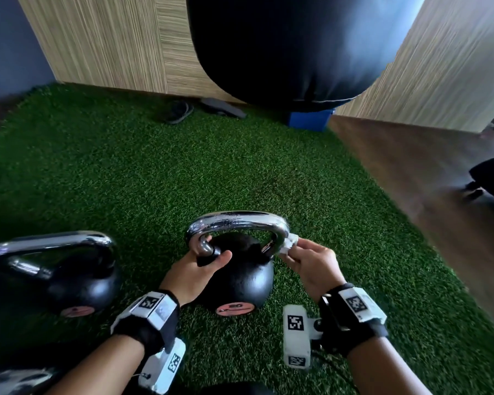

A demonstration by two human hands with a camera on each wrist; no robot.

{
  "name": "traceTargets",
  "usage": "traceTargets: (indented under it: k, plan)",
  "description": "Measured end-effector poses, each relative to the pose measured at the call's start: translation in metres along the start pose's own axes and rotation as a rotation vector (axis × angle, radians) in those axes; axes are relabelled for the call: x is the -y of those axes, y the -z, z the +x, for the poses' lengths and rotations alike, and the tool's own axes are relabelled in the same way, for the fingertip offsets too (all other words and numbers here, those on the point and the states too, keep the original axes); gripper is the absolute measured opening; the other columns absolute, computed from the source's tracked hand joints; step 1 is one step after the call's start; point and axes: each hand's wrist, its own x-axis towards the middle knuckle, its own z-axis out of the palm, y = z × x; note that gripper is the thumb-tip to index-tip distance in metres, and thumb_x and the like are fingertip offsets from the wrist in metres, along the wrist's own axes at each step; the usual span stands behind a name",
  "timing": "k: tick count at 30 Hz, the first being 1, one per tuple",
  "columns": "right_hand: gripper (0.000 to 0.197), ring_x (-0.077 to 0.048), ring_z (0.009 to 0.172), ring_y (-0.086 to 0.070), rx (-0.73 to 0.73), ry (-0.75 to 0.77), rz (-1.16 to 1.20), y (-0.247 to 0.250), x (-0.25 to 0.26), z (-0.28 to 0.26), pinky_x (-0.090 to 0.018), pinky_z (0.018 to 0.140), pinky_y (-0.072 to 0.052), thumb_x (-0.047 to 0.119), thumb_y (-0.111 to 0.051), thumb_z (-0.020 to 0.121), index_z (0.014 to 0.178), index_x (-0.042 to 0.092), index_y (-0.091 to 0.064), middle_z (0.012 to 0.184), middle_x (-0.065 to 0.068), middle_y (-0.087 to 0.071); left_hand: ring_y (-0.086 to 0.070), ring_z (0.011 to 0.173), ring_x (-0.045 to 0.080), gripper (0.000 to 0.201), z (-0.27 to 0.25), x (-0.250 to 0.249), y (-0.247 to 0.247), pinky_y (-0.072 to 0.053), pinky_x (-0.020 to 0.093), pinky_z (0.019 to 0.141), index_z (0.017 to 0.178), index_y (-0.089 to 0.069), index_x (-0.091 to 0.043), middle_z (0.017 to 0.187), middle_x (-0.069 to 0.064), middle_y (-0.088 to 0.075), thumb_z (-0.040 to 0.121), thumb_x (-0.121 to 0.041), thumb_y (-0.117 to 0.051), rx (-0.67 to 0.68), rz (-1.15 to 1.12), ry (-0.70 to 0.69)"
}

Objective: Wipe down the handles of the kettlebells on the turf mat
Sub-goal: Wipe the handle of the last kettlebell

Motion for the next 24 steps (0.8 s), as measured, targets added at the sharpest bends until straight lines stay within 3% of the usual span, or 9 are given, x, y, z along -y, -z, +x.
traceTargets:
  k: [3,6,9,11,13,16,18,21,24]
  plan:
    - [0.019,-0.031,0.090,-0.069,-0.017,-0.053,-0.043,-0.004,-0.013,0.001,-0.036,0.087,-0.056,-0.015,-0.061,0.087,0.105,-0.016,-0.066,0.103,-0.028,-0.072,-0.066,0.093,0.022,0.081,-0.007,-0.013,0.005,-0.052,0.032,0.090,0.122,-0.058,-0.034,0.104,0.000,-0.069,0.074,-0.096,-0.037,0.049,0.171,0.057]
    - [0.015,-0.025,0.078,-0.070,-0.016,-0.053,-0.169,-0.002,-0.010,0.000,-0.029,0.072,-0.061,-0.013,-0.065,0.085,0.100,-0.012,-0.069,0.094,-0.022,-0.073,-0.071,0.094,0.027,0.078,-0.012,-0.022,0.013,-0.052,0.030,0.082,0.089,-0.060,-0.026,0.093,0.007,-0.072,0.080,-0.094,-0.022,0.107,0.473,0.088]
    - [0.009,-0.019,0.061,-0.067,0.034,-0.157,-0.270,0.006,-0.006,-0.009,-0.030,0.057,-0.060,-0.008,-0.072,0.079,0.084,-0.003,-0.068,0.076,-0.014,-0.071,-0.070,0.095,0.025,0.059,-0.019,-0.028,0.024,-0.046,0.029,0.072,0.076,-0.056,-0.021,0.094,0.003,-0.071,0.087,-0.078,-0.046,0.077,0.634,0.058]
    - [0.021,-0.015,0.057,-0.063,0.153,-0.210,-0.321,0.006,-0.005,-0.020,-0.029,0.055,-0.056,0.007,-0.079,0.068,0.084,0.002,-0.067,0.070,-0.009,-0.069,-0.071,0.081,0.023,0.049,-0.021,-0.033,0.032,-0.051,0.028,0.068,0.074,-0.065,-0.017,0.087,0.002,-0.076,0.094,-0.061,-0.057,0.094,0.459,-0.005]
    - [0.026,-0.014,0.058,-0.061,0.256,-0.152,-0.285,0.000,-0.004,-0.031,-0.025,0.051,-0.052,0.014,-0.083,0.060,0.081,0.006,-0.070,0.072,-0.009,-0.068,-0.071,0.070,0.018,0.041,-0.028,-0.046,0.037,-0.055,0.026,0.063,0.088,-0.074,-0.016,0.084,0.002,-0.079,0.100,-0.050,-0.056,0.166,0.093,-0.032]
    - [0.025,-0.012,0.061,-0.061,0.358,0.074,-0.284,-0.014,0.007,-0.046,-0.022,0.052,-0.048,0.025,-0.087,0.058,0.077,0.016,-0.075,0.076,-0.009,-0.071,-0.076,0.082,0.017,0.032,-0.040,-0.068,0.042,-0.060,0.027,0.073,0.104,-0.074,-0.016,0.096,0.002,-0.081,0.102,-0.040,-0.054,0.259,-0.314,-0.099]
    - [0.022,-0.012,0.065,-0.064,0.380,0.232,-0.312,-0.027,0.016,-0.055,-0.021,0.058,-0.052,0.021,-0.087,0.064,0.081,0.014,-0.075,0.079,-0.009,-0.073,-0.078,0.091,0.019,0.029,-0.048,-0.076,0.045,-0.064,0.029,0.078,0.101,-0.078,-0.014,0.102,0.005,-0.080,0.097,-0.036,-0.059,0.302,-0.537,-0.148]
    - [0.018,-0.009,0.064,-0.063,0.270,0.458,-0.438,-0.043,0.027,-0.065,-0.022,0.061,-0.054,0.010,-0.088,0.068,0.076,0.012,-0.072,0.073,-0.001,-0.072,-0.076,0.099,0.017,0.029,-0.055,-0.079,0.047,-0.060,0.019,0.075,0.102,-0.081,-0.013,0.108,0.007,-0.079,0.086,-0.033,-0.068,0.281,-0.666,-0.254]
    - [0.029,-0.010,0.059,-0.053,0.073,0.559,-0.605,-0.056,0.032,-0.068,-0.032,0.059,-0.048,0.023,-0.091,0.062,0.073,0.015,-0.066,0.068,0.005,-0.065,-0.075,0.102,0.018,0.033,-0.051,-0.078,0.047,-0.060,0.022,0.077,0.104,-0.081,-0.012,0.111,0.007,-0.078,0.078,-0.032,-0.076,0.222,-0.727,-0.321]
